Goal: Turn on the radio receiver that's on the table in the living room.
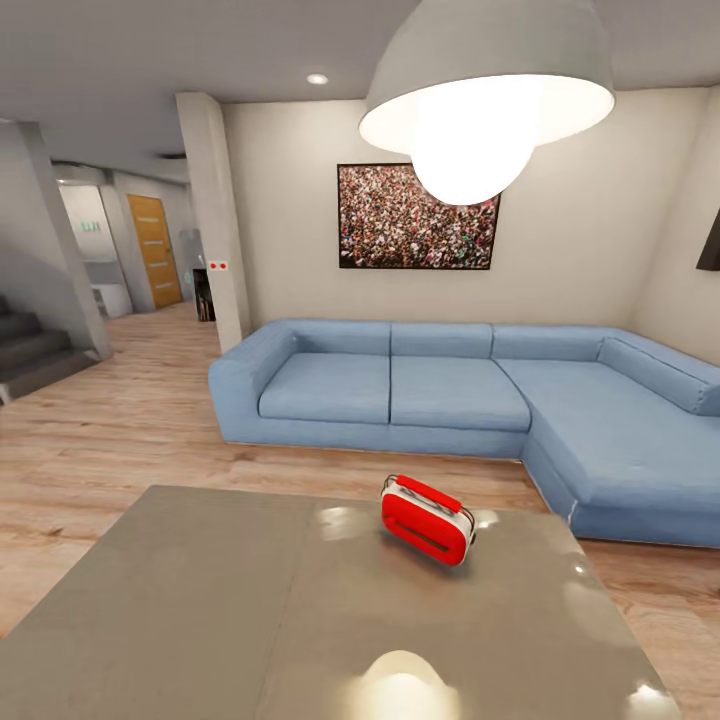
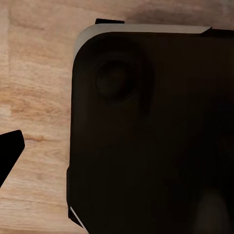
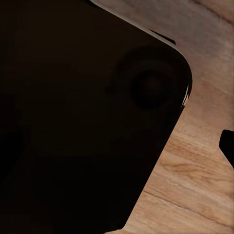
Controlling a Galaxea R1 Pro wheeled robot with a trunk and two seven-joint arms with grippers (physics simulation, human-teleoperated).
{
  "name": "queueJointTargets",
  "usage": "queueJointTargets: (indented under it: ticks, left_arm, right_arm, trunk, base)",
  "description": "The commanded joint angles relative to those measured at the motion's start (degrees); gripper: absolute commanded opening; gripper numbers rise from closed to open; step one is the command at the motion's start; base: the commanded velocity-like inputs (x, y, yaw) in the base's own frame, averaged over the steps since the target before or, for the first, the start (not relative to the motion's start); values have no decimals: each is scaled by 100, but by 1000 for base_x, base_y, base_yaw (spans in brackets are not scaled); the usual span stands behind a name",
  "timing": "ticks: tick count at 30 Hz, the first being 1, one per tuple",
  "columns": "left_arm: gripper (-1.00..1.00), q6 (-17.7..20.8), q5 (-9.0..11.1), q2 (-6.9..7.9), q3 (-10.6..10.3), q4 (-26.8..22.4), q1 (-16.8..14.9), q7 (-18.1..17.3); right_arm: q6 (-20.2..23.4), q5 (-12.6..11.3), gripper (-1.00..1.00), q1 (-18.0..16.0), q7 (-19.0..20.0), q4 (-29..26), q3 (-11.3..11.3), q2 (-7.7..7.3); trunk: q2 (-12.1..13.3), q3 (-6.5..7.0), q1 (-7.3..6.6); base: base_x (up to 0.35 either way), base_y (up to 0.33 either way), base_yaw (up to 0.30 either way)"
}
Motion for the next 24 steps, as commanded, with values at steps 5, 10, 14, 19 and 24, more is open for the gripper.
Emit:
queueJointTargets:
  ticks: [5, 10, 14, 19, 24]
  left_arm:
    - [100, 1, -2, 0, 0, 0, 0, 0]
    - [100, 1, -2, 1, -1, 0, 0, 0]
    - [100, 1, -2, 1, -1, 0, 0, 0]
    - [100, 1, -2, 1, -1, 0, 0, 0]
    - [100, 1, -2, 1, -1, 0, 0, 0]
  right_arm:
    - [0, 0, 100, 0, -1, 0, 0, 0]
    - [1, 0, 100, 0, -1, 0, 0, 0]
    - [3, 0, 100, 0, -1, 0, -1, 0]
    - [7, 0, 100, 0, -1, 0, 0, 0]
    - [8, 0, 100, 0, -1, 0, 0, 0]
  trunk:
    - [80, 36, -44]
    - [281, 126, -154]
    - [441, 197, -242]
    - [642, 287, -351]
    - [842, 377, -461]
  base:
    - [0, 0, 0]
    - [0, 0, 0]
    - [0, 0, 0]
    - [0, 0, 0]
    - [0, 0, 0]
